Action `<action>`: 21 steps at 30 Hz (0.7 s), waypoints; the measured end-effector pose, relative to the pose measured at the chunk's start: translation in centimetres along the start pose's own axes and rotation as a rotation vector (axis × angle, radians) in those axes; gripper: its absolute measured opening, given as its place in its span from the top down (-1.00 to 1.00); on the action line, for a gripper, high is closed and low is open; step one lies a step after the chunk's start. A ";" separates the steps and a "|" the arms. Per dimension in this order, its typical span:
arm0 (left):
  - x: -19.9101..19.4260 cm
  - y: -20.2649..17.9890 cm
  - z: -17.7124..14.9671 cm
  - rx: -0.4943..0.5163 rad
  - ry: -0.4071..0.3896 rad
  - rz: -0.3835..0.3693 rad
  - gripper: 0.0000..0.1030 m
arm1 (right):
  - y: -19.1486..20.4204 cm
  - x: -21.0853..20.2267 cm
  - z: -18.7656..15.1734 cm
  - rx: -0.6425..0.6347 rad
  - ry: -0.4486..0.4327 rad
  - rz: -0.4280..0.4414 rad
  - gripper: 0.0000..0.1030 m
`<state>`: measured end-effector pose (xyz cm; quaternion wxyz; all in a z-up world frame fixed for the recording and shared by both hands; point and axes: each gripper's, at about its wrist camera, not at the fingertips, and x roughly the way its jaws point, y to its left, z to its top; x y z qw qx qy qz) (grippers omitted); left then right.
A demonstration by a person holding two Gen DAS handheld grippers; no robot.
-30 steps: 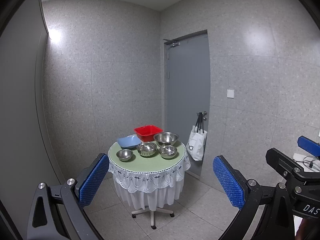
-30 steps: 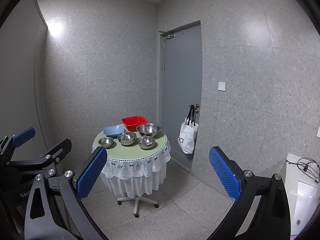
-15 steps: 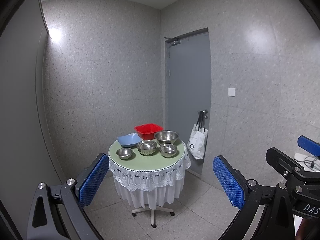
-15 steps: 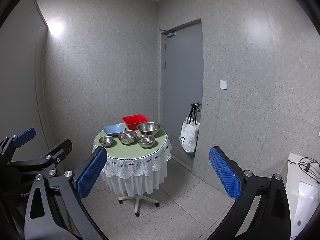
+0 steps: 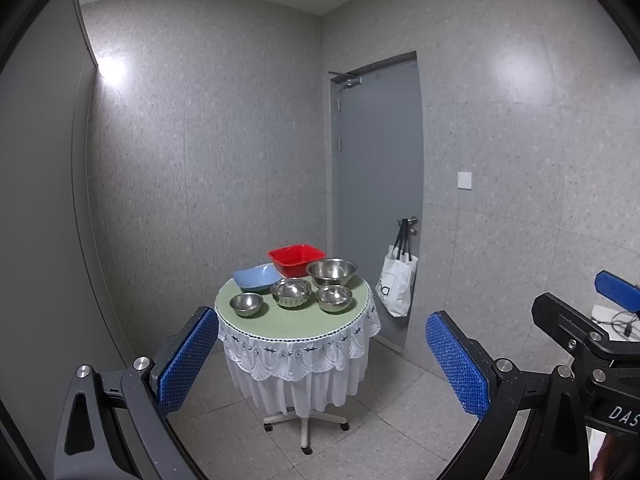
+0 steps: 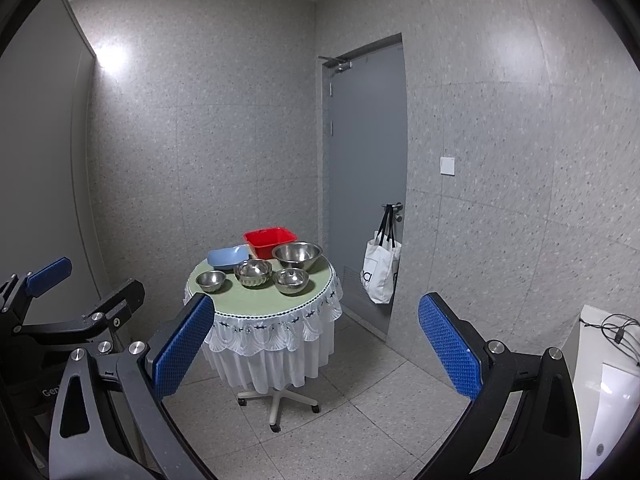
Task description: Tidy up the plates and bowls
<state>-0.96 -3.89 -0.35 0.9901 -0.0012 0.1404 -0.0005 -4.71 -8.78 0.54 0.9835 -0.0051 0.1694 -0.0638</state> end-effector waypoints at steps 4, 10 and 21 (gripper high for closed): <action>0.5 0.1 0.0 -0.005 0.011 0.004 -0.99 | -0.5 0.5 0.0 -0.002 0.007 0.008 -1.00; 2.3 0.3 0.3 -0.004 0.032 0.018 -0.99 | -0.6 2.2 0.0 -0.001 0.022 0.023 -1.00; 11.2 2.8 1.6 0.001 0.099 0.030 -0.99 | 0.8 9.8 0.0 0.007 0.074 0.053 -1.00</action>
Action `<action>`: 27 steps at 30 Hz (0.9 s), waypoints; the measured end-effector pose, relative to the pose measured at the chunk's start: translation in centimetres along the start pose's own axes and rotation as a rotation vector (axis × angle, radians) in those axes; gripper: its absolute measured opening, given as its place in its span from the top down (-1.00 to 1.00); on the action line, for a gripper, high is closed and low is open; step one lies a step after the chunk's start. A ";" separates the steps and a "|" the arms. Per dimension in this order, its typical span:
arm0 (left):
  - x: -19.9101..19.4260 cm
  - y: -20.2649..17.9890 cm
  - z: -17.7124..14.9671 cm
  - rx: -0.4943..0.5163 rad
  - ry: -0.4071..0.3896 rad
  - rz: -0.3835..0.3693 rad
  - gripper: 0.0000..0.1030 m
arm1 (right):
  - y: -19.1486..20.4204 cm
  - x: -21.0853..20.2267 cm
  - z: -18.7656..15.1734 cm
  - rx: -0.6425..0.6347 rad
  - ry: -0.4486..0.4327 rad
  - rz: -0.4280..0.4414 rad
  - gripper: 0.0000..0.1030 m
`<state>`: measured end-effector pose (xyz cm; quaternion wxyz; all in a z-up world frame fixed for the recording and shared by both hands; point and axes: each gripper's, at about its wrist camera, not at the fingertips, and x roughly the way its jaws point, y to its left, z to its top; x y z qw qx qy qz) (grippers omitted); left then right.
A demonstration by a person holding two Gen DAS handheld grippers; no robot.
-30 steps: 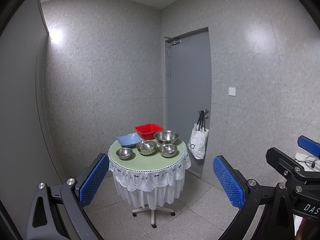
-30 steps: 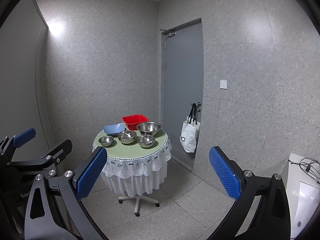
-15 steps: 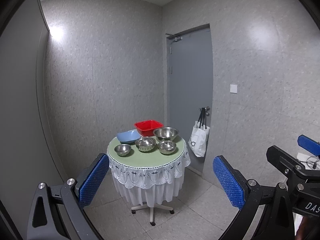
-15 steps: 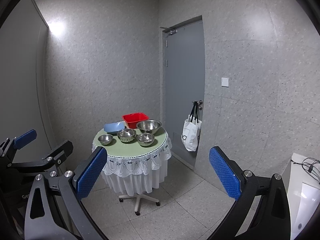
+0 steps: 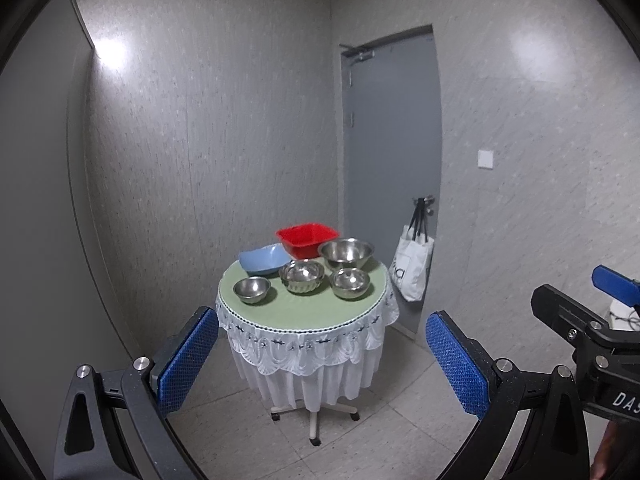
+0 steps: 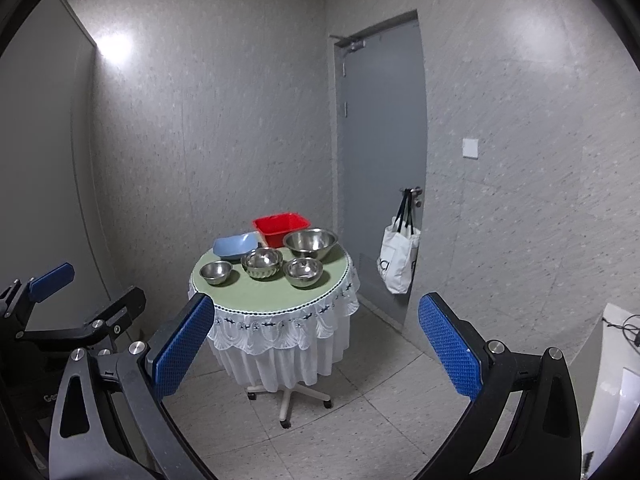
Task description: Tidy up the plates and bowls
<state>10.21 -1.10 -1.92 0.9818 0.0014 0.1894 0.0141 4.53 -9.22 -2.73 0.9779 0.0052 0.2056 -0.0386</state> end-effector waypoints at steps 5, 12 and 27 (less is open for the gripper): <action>7.6 2.4 2.4 -0.003 0.064 -0.001 -0.99 | 1.3 6.5 0.3 0.008 0.051 0.009 -1.00; 19.8 6.8 7.8 -0.007 0.134 -0.026 -0.99 | 3.1 16.5 2.2 0.028 0.119 -0.010 -1.00; 43.9 9.7 13.7 -0.027 0.254 -0.031 -0.99 | 3.4 36.6 5.0 0.068 0.240 -0.020 -1.00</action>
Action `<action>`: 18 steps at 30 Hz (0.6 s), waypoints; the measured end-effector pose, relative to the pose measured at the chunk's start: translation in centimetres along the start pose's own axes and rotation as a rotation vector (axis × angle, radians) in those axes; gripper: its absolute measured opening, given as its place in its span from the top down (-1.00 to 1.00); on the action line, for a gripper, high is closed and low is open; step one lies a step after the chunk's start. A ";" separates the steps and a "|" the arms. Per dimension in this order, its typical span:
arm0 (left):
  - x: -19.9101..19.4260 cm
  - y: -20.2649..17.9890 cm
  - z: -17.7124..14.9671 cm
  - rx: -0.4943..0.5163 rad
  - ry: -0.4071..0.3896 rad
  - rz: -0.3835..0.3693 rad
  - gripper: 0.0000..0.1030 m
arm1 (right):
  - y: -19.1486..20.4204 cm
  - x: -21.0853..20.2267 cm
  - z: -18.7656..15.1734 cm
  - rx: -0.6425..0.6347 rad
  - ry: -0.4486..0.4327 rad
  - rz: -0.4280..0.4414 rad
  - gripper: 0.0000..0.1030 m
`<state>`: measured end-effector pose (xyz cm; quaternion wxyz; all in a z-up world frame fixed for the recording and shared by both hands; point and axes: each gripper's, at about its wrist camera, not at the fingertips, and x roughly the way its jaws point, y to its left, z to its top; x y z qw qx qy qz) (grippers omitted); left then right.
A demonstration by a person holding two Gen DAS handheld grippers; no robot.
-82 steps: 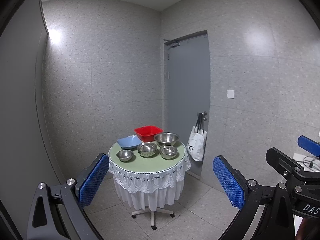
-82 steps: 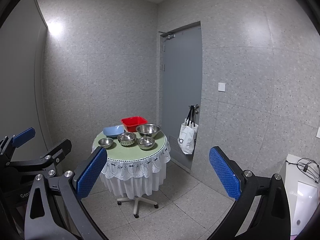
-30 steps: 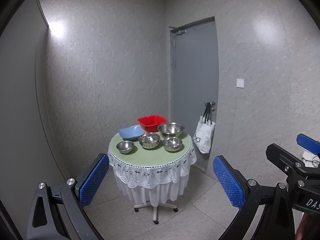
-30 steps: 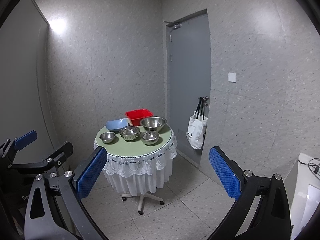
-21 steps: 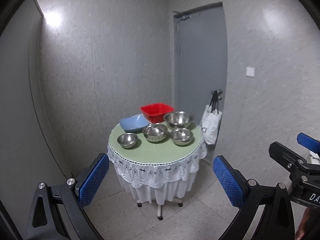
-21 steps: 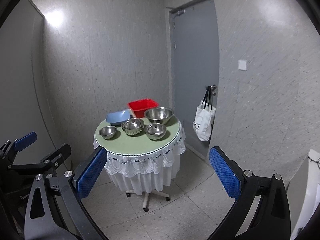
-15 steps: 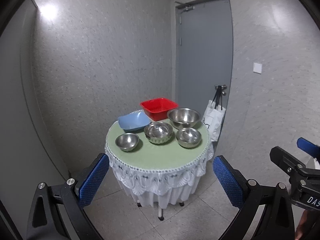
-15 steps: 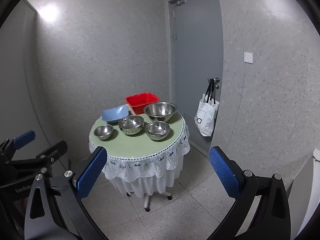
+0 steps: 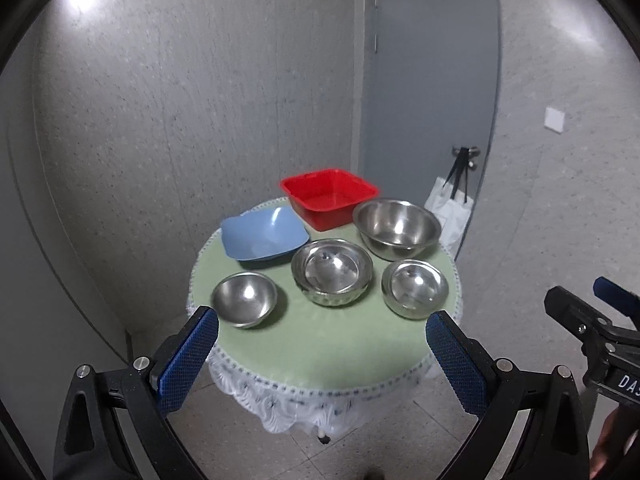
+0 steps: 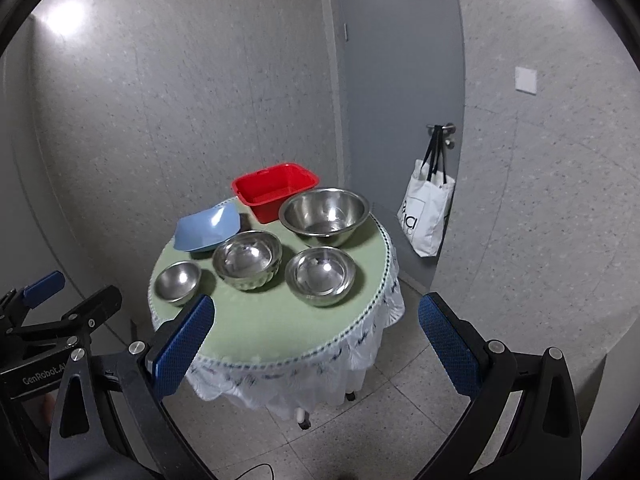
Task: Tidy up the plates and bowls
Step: 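Move both tools toward the table and the large steel bowl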
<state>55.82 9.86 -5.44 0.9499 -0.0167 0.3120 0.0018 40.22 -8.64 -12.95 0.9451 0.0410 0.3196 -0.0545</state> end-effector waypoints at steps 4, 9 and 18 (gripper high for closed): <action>7.6 -1.4 4.1 -0.009 0.035 -0.006 -0.99 | -1.9 6.4 2.4 -0.001 0.031 0.030 -1.00; 18.5 -4.4 10.1 -0.028 0.090 0.015 -0.99 | -5.2 14.8 5.7 0.004 0.085 0.078 -1.00; 38.9 -7.9 18.7 -0.027 0.275 0.091 -0.98 | -11.3 31.9 11.3 -0.035 0.268 0.094 -0.95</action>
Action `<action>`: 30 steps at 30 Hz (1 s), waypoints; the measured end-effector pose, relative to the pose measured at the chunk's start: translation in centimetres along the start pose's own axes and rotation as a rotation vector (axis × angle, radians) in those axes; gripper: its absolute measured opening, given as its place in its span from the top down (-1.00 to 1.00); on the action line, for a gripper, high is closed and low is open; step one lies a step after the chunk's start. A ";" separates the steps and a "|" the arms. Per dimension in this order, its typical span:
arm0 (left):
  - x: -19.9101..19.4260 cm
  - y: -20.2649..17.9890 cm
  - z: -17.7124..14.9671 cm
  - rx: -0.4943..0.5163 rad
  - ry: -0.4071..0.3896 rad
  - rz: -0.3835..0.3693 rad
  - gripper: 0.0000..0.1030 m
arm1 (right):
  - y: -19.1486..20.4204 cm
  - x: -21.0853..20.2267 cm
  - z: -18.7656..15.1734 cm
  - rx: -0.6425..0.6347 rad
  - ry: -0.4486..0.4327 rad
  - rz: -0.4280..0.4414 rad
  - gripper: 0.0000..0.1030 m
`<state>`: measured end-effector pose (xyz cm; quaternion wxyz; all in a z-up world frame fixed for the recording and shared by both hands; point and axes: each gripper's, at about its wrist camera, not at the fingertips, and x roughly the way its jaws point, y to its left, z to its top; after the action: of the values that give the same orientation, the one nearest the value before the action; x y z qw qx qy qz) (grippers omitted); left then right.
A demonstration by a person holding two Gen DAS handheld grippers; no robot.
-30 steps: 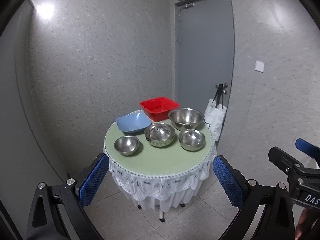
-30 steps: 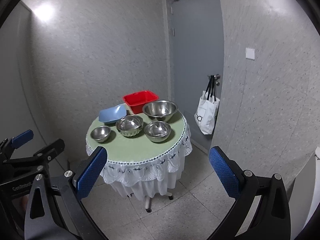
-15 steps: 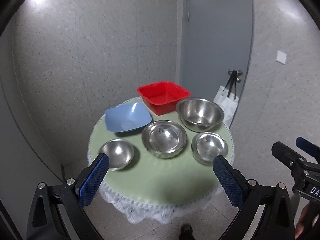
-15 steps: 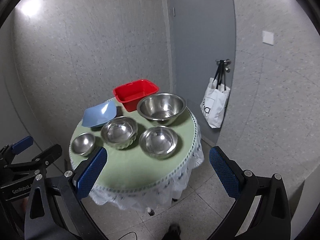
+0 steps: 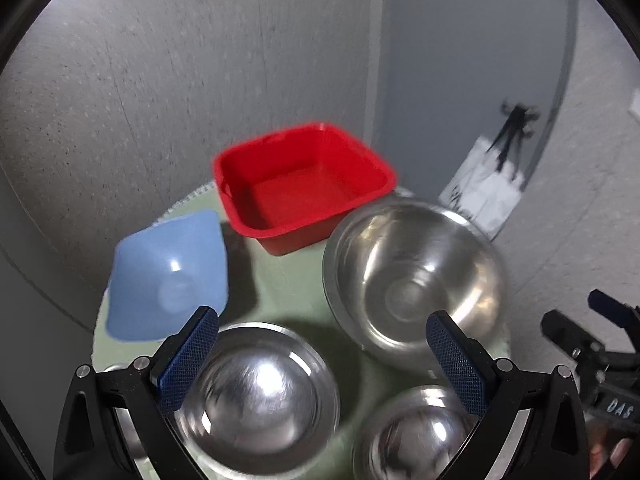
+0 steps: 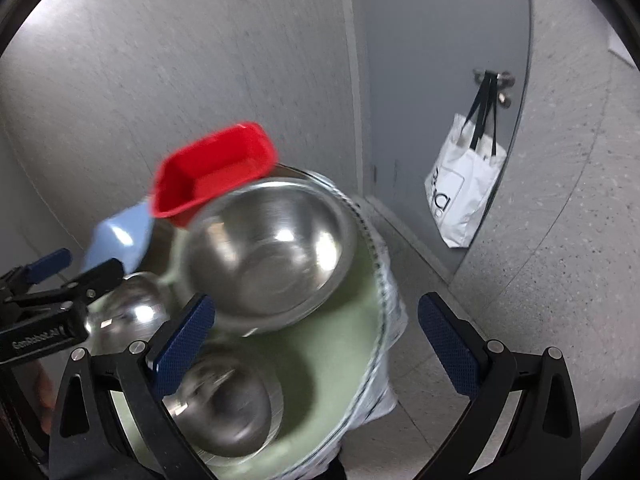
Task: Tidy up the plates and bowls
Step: 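Move both tools toward the table and the large steel bowl, then grasp the large steel bowl rim with the left gripper and place it into the red basin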
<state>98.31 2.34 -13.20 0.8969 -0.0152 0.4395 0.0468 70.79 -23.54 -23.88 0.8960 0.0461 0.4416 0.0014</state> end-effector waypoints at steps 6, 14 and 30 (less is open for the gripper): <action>9.7 -1.2 4.4 0.030 0.157 0.071 -0.72 | -3.2 8.5 2.0 0.024 0.164 0.019 -0.59; 17.7 -0.7 6.8 0.056 0.279 0.032 0.03 | -4.4 13.6 1.6 0.084 0.285 0.159 0.07; 15.8 3.2 10.1 0.059 0.155 -0.200 0.71 | -3.2 7.8 3.8 0.096 0.190 0.193 0.59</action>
<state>115.59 7.31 -19.44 0.8604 -0.0363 0.5051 -0.0572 78.47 -26.75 -28.01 0.8426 0.1307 0.5176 0.0711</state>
